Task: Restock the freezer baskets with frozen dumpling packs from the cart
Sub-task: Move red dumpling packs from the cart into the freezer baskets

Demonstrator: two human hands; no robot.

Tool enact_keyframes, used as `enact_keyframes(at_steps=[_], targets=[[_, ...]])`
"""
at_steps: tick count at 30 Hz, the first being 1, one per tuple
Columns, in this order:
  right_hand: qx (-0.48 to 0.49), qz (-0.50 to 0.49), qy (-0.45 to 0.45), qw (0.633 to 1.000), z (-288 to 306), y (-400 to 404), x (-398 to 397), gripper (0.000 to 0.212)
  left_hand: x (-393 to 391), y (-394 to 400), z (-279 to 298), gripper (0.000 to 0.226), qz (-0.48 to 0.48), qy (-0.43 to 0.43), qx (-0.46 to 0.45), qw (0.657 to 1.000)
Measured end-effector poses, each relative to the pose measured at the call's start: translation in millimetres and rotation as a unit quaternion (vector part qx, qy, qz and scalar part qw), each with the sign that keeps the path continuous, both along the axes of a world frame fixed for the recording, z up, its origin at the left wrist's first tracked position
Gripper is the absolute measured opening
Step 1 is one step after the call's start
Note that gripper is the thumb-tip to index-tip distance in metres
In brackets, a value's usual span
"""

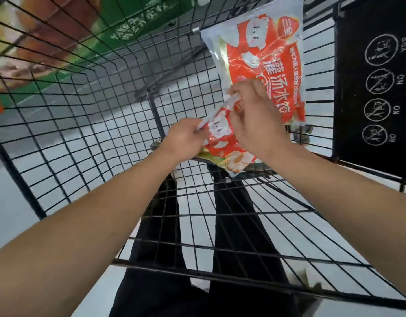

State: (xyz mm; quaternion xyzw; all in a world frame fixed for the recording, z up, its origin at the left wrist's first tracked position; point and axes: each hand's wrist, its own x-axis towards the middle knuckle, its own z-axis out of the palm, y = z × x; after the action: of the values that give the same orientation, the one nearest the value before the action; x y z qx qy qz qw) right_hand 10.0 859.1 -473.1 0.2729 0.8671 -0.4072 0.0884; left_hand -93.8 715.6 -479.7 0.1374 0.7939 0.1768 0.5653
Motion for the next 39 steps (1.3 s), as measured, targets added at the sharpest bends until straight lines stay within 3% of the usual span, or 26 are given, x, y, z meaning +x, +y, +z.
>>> enact_keyframes(at_steps=[5,9,13,15,17,20,22,27,30,32,34,39], targets=[[0.021,-0.009,0.019,1.0,0.1,-32.4,6.8,0.032,-4.4,-47.4,-5.9,0.019,0.205,-0.063,-0.038,0.976],[-0.018,0.043,-0.139,0.989,-15.2,-45.3,22.1,0.017,-13.9,-85.6,-11.5,0.016,0.334,-0.059,-0.045,0.94],[-0.063,0.004,-0.242,0.968,-31.5,-52.2,33.0,0.017,-24.8,-126.9,-22.3,0.01,0.422,-0.033,-0.109,0.9],[-0.084,-0.014,-0.276,0.957,-41.1,-57.1,29.5,0.026,-27.9,-144.0,-29.8,0.021,0.448,-0.028,-0.13,0.884],[-0.124,-0.044,-0.319,0.938,-50.5,-64.7,20.9,0.041,-28.9,-152.9,-32.5,0.015,0.426,-0.011,-0.145,0.893],[-0.175,-0.092,-0.367,0.909,-66.2,-78.7,13.0,0.058,-30.6,-155.7,-35.6,0.012,0.287,0.045,-0.168,0.942],[-0.184,-0.133,-0.366,0.903,-75.8,-86.0,8.6,0.06,-36.2,-154.3,-38.4,0.02,0.271,0.071,-0.171,0.945],[-0.191,-0.257,-0.306,0.897,-93.5,-94.3,-5.2,0.038,-53.0,-147.6,-55.2,0.04,0.332,0.097,-0.16,0.925],[-0.266,-0.368,-0.289,0.843,-102.1,-95.6,-5.6,0.02,-60.0,-148.8,-67.5,0.035,0.386,0.041,-0.149,0.91],[-0.297,-0.391,-0.292,0.821,-107.9,-96.6,-3.7,0.018,-62.5,-154.3,-81.3,0.022,0.406,0.017,-0.138,0.903],[-0.296,-0.395,-0.293,0.819,-110.3,-99.0,-2.3,0.019,-61.8,-154.3,-85.5,0.017,0.435,-0.004,-0.135,0.89],[-0.258,-0.391,-0.275,0.839,-98.1,-103.9,-2.0,0.017,-60.2,-147.5,-69.6,0.012,0.385,0.037,-0.137,0.912]])
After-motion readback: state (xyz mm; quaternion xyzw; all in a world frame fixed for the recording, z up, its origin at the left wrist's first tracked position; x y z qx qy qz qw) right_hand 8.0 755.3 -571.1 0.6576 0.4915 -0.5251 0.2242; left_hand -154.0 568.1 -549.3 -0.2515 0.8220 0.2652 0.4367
